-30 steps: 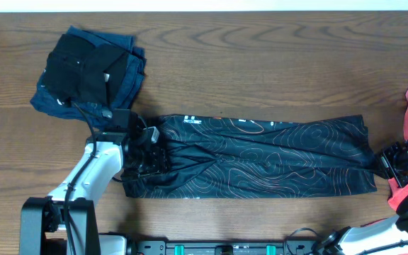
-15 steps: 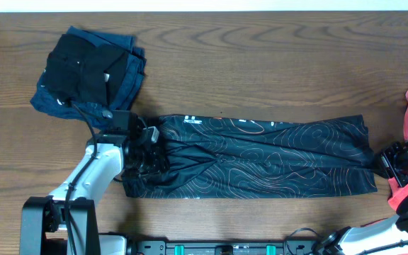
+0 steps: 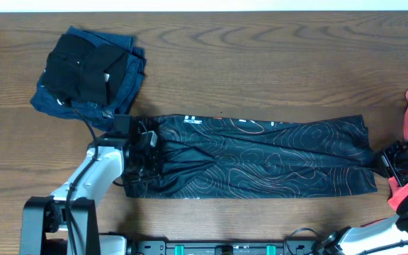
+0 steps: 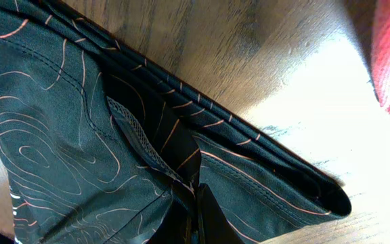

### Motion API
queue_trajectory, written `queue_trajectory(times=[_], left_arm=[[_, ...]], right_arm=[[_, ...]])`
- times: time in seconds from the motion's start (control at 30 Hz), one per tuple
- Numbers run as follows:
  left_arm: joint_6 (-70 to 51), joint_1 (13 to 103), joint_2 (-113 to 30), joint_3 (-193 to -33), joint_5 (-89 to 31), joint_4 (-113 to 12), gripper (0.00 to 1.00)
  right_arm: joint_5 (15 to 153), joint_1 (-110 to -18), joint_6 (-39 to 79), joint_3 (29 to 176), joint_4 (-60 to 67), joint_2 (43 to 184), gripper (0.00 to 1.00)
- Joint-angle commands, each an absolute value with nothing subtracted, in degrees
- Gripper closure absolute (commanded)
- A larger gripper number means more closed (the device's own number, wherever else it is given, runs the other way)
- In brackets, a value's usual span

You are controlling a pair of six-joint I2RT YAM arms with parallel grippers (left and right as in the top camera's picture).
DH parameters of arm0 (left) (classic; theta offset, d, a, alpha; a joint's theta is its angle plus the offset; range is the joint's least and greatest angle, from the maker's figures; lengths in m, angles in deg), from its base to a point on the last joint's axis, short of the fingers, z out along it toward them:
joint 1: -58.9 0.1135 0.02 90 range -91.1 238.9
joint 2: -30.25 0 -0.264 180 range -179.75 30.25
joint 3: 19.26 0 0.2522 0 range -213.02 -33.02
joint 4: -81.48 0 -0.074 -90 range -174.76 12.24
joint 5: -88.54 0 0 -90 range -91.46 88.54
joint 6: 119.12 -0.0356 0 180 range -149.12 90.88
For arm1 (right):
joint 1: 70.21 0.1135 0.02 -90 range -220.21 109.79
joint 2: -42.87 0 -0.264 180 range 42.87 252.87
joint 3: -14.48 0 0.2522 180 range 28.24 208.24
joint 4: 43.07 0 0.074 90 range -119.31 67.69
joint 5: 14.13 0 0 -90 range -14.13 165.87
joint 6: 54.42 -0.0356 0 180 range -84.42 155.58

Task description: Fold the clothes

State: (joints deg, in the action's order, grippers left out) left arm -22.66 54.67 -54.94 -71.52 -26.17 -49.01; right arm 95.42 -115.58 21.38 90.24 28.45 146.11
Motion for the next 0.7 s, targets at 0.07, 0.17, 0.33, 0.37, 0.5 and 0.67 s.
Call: queue_trajectory(times=[0.07, 0.17, 0.33, 0.37, 0.5, 0.67], left_arm=[[-21.99, 54.64, -50.96, -77.23, -25.63, -44.29, 0.94], [-21.99, 54.64, -49.58, -78.06, -22.33, -41.95, 0.94], [-21.99, 54.64, -49.10, -78.04, -17.76, -36.90, 0.94], [-21.99, 54.62, -49.10, -78.04, -17.19, -35.87, 0.94], [-21.97, 54.62, -49.10, -77.99, -15.66, -32.20, 0.94], [-21.99, 54.62, -49.10, -77.23, -12.27, -32.22, 0.94]], right_arm=[[95.82, -115.91, 21.88, 91.14, 28.27, 146.53, 0.99], [95.82, -115.91, 21.88, 91.14, 28.23, 146.53, 0.99], [95.79, -115.91, 21.88, 91.14, 28.21, 146.53, 0.99], [95.79, -115.91, 21.88, 91.14, 28.18, 146.53, 0.99], [95.77, -115.91, 21.90, 91.14, 28.16, 146.53, 0.99], [95.75, -115.91, 21.88, 91.14, 28.14, 146.53, 0.99]])
